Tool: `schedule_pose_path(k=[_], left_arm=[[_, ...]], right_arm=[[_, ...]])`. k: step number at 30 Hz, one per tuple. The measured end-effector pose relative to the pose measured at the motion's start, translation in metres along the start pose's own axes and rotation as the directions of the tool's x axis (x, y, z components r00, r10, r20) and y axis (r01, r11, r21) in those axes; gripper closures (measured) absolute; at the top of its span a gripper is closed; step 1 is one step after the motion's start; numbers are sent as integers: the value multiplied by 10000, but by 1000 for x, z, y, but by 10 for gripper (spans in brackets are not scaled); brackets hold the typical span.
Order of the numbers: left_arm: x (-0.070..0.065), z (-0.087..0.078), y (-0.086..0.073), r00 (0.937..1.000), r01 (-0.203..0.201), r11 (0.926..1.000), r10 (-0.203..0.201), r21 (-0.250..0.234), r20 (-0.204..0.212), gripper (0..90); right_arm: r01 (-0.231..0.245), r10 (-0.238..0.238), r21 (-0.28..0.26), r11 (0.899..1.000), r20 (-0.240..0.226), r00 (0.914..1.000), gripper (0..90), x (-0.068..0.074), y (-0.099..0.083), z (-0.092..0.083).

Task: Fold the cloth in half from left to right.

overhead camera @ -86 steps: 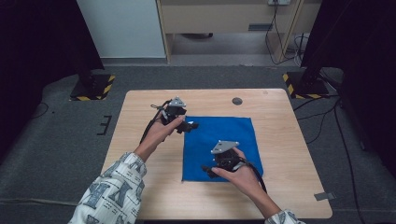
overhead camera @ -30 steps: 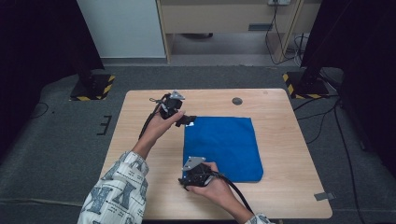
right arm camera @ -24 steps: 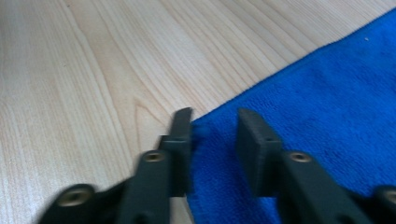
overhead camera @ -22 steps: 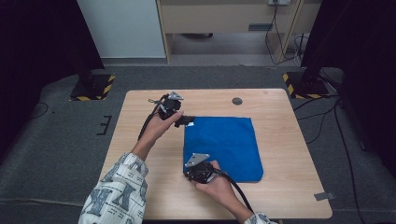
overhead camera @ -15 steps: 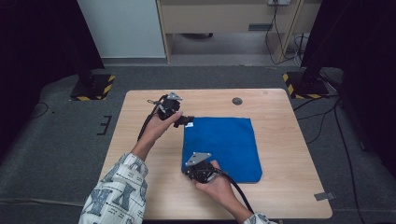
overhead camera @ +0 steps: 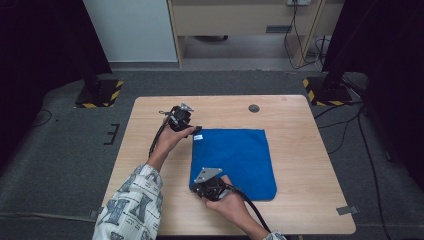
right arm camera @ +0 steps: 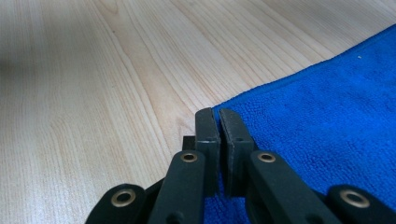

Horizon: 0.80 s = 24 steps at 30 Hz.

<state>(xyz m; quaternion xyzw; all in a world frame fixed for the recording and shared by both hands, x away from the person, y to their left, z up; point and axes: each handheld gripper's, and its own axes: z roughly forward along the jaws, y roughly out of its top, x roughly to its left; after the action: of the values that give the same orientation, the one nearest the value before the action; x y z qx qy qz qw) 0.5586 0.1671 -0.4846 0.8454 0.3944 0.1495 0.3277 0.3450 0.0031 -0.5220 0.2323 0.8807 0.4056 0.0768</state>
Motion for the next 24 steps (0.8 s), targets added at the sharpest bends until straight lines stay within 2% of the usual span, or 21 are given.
schedule_pose_path(k=[2,5,10,17,20,24], left_arm=[[1,5,-2,10000,18,9999,-19,167,75,377],[2,11,-4,9999,-102,9994,105,336,-83,417],[6,20,-9,9997,95,9991,-85,423,-244,426],[8,28,-13,9995,72,9971,-49,751,-308,431],[9,30,-14,9988,86,9960,-43,889,-482,431],[9,30,-14,9993,80,9959,-46,900,-378,464]], right_arm=[[-13,13,-23,10000,8,10000,874,0,0,0],[14,-14,-102,9999,15,10000,875,1,0,0],[39,-39,-110,9999,-36,10000,875,2,0,-1],[31,-32,-150,9999,-96,9999,875,2,0,-2],[-9,8,-162,9999,-74,10000,874,2,0,-1],[-17,15,-181,9998,-64,10000,875,3,0,-2]])
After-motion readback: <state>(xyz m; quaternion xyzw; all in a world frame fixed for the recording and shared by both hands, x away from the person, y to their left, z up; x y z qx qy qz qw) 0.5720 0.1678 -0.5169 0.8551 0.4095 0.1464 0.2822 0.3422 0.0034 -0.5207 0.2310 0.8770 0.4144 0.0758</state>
